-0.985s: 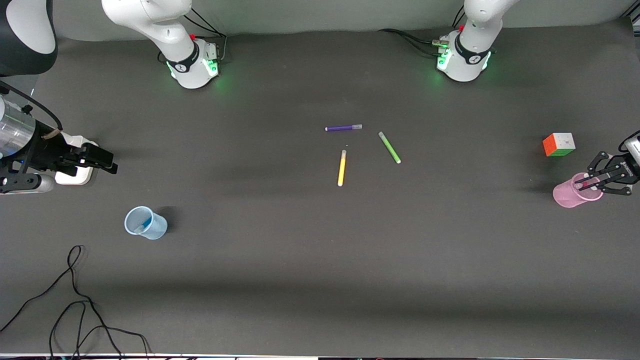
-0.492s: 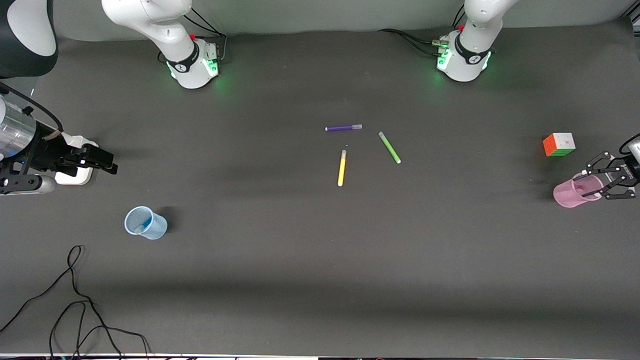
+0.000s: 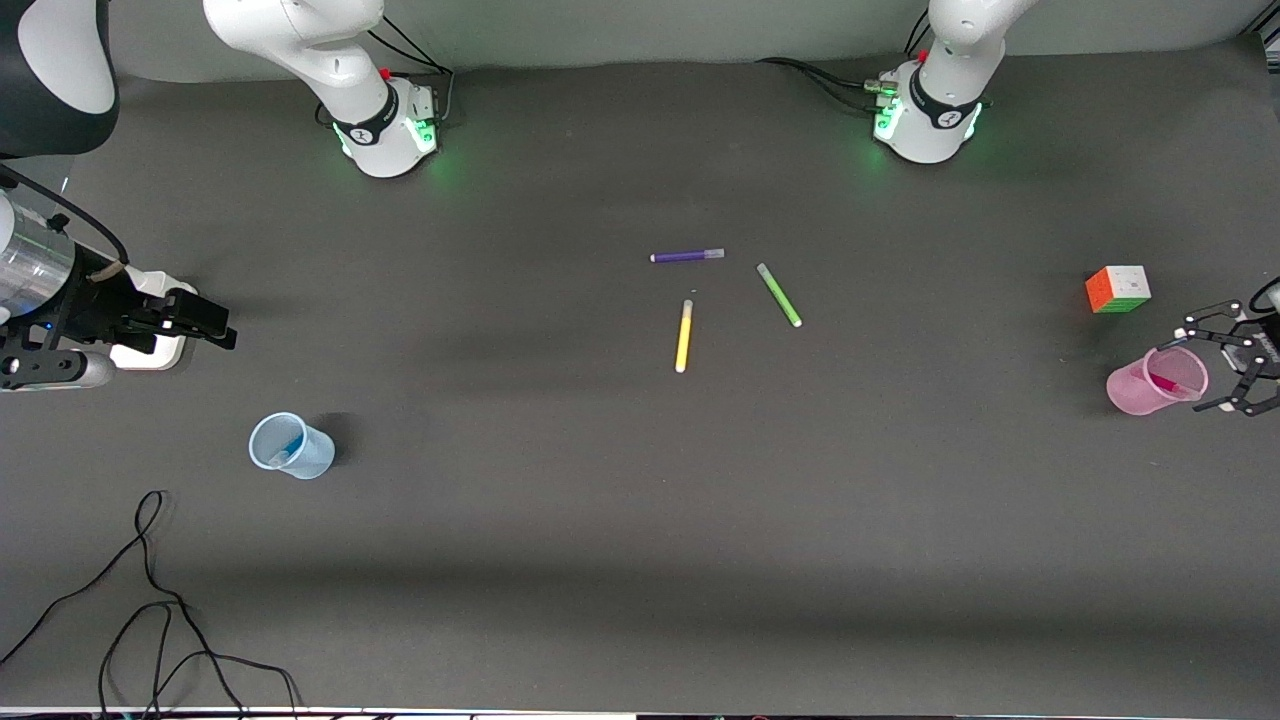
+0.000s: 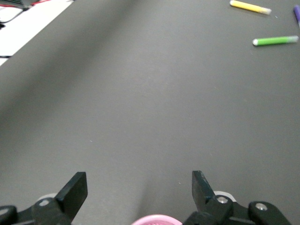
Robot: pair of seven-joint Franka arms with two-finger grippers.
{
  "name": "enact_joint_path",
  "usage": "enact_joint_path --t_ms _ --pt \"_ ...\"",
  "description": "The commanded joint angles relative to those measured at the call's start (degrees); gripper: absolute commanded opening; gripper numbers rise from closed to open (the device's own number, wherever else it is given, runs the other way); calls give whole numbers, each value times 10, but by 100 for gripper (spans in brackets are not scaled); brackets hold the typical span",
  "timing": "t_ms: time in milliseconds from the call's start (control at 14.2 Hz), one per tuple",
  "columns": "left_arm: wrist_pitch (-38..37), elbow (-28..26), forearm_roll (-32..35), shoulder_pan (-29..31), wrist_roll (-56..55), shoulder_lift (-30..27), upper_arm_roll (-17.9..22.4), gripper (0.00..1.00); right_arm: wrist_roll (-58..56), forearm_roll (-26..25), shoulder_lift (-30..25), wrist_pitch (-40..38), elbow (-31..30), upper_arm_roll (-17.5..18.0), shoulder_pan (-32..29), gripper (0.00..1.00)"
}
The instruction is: Place pink and blue markers in matching cups
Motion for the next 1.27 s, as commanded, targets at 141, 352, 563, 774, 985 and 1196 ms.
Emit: enact_joint_path --t_ms 141,352,563,774,985,1196 --pt "-13 -1 71 -62 -234 -111 2 99 13 -13 11 20 -6 1 24 100" --pt "-29 -1 123 -107 -403 -165 2 99 13 -13 12 28 -4 1 23 100" --pt "-29 -1 196 -162 -576 -210 1 99 23 -13 11 29 -4 1 23 100" --pt "-47 0 271 -236 -785 -247 1 99 26 -13 16 28 -4 1 24 100" --pt "-81 13 300 -296 -974 -256 0 99 27 -12 18 29 -4 1 25 100" --pt "-129 56 329 -323 -1131 -238 -10 99 27 -12 20 29 -4 1 25 100"
